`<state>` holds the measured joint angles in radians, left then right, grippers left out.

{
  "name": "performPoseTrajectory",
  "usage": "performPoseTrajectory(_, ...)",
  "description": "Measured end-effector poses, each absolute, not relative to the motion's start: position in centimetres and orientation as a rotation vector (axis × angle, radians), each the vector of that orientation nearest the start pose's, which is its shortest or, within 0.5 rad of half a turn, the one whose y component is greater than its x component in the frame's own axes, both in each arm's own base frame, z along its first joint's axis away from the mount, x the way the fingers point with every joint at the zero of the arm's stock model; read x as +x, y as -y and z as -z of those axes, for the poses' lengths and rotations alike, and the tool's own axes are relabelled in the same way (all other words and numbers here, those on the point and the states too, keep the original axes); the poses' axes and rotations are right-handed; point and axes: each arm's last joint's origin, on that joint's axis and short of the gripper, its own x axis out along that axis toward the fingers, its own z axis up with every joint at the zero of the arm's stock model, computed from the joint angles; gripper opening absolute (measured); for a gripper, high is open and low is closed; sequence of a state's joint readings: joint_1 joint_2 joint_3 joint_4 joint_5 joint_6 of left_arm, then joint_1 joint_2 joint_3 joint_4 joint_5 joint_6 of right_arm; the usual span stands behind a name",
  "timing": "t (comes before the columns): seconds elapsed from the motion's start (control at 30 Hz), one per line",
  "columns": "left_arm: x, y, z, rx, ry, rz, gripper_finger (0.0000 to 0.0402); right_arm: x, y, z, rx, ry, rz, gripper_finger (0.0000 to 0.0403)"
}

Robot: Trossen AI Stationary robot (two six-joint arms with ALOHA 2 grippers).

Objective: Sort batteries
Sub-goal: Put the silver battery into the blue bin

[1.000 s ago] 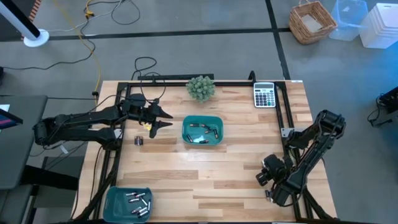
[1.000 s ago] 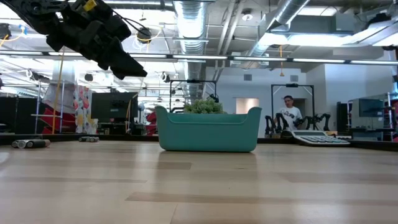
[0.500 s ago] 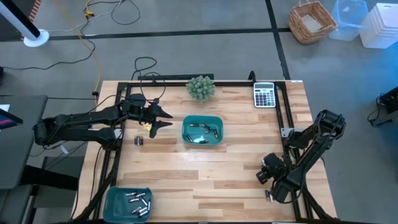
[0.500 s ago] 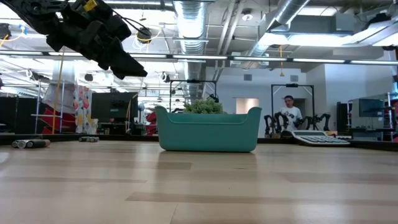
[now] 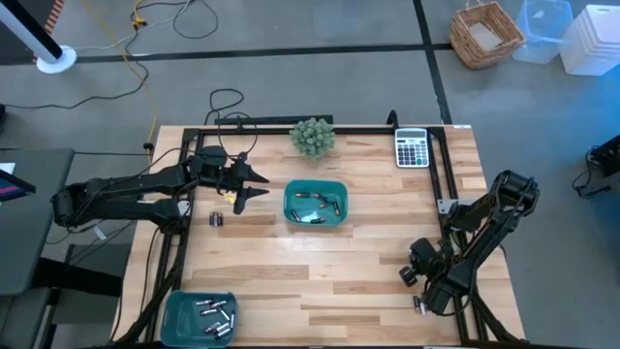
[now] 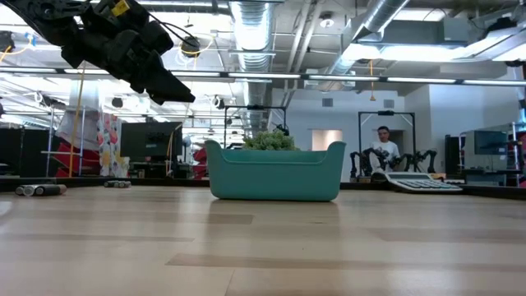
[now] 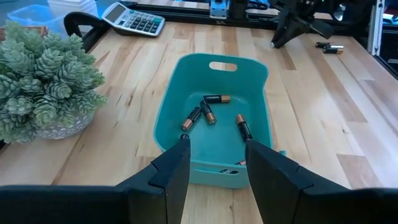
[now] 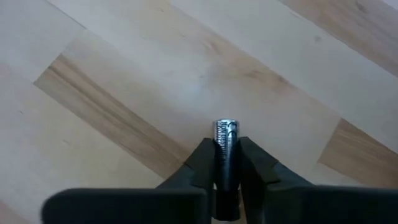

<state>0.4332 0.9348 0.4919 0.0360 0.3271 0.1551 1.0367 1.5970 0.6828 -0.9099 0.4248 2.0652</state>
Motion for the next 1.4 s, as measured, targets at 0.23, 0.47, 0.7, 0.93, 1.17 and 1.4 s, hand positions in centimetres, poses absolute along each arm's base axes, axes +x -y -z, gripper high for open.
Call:
performPoseTrajectory(0.23, 18.3, -7.5, -22.8, 0.002, -0.384, -0.075, 0.0148, 11.3, -16.7, -11.9, 0.504, -1.008, 0.890, 0.0032)
performPoseTrajectory(0.47, 18.4, -7.5, -23.0, 0.004, -0.358, -0.079, 0.0148, 11.4, -16.7, -11.8, 0.507, -0.970, 0.872, 0.0029)
performPoseTrajectory(0.7, 18.6, -7.2, -23.1, 0.011, -0.344, -0.065, 0.0148, 11.6, -16.9, -12.1, 0.482, -0.965, 0.858, 0.0027)
performPoseTrajectory(0.93, 19.1, -6.4, -23.8, 0.048, -0.271, -0.022, 0.0148, 12.1, -17.4, -13.4, 0.470, -0.957, 0.801, 0.0027)
performPoseTrajectory(1.17, 19.6, -5.2, -24.1, 0.113, -0.235, 0.045, 0.0148, 12.9, -17.5, -14.3, 0.450, -0.957, 0.768, 0.0027)
performPoseTrajectory(1.4, 20.4, -3.7, -24.2, 0.205, -0.190, 0.126, 0.0151, 14.7, -17.4, -15.3, 0.392, -0.988, 0.729, 0.0027)
